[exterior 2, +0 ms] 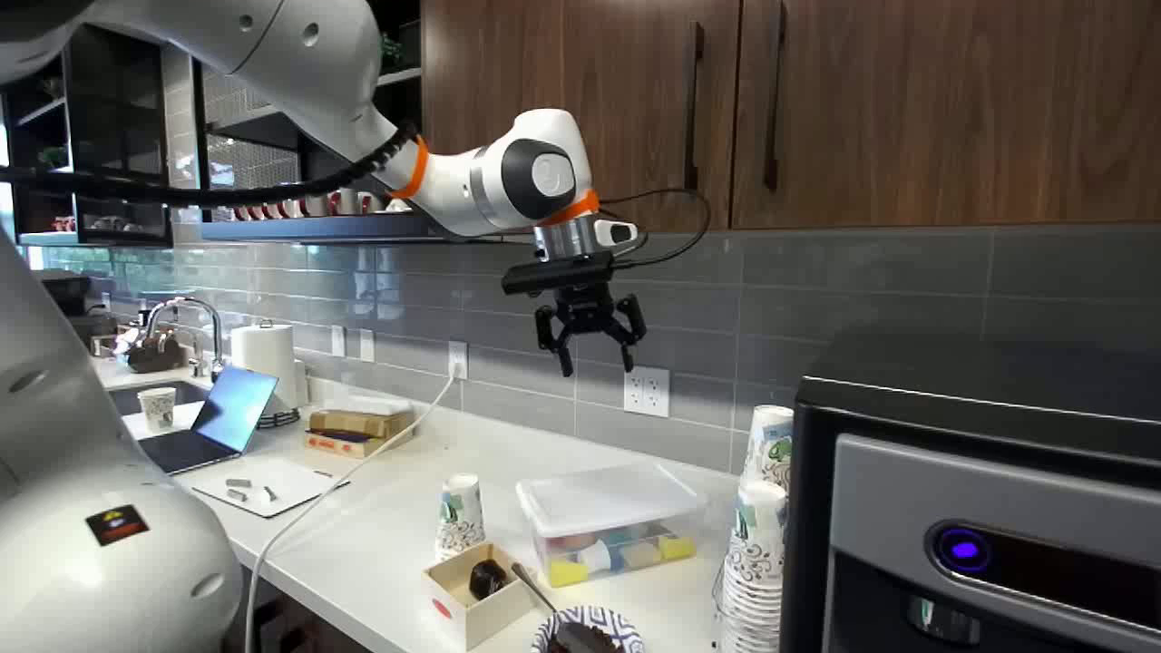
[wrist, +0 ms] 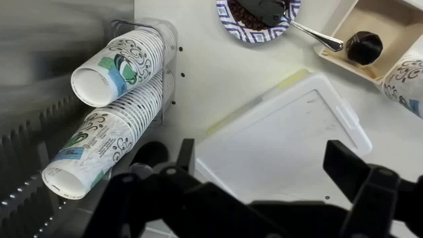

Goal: Open the cupboard door

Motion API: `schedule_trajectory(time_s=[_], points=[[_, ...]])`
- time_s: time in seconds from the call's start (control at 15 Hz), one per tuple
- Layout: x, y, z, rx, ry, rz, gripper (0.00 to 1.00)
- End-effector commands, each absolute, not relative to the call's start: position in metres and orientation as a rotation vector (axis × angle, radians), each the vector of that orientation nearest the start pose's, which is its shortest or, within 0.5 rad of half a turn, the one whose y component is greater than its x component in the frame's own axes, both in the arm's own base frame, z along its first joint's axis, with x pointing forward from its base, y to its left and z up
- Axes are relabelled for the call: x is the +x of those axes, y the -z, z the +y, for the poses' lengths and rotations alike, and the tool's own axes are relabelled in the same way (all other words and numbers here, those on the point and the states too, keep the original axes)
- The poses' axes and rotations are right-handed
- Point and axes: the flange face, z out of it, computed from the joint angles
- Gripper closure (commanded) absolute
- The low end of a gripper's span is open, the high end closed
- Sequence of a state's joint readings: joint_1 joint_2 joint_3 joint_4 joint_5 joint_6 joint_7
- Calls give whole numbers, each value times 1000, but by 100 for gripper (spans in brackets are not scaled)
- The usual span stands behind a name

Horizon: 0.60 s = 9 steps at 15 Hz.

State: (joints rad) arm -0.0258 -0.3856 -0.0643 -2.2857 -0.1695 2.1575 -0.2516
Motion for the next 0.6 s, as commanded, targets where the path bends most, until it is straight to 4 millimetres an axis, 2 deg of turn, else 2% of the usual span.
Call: schedule_trajectory(time_s=[0.0, 0.33, 0.53], points=[[458, -530, -51, -3265, 383, -392, 0], [458, -530, -51, -3265, 383, -392, 0], [449, -546, -31, -3342, 461, -406, 0]])
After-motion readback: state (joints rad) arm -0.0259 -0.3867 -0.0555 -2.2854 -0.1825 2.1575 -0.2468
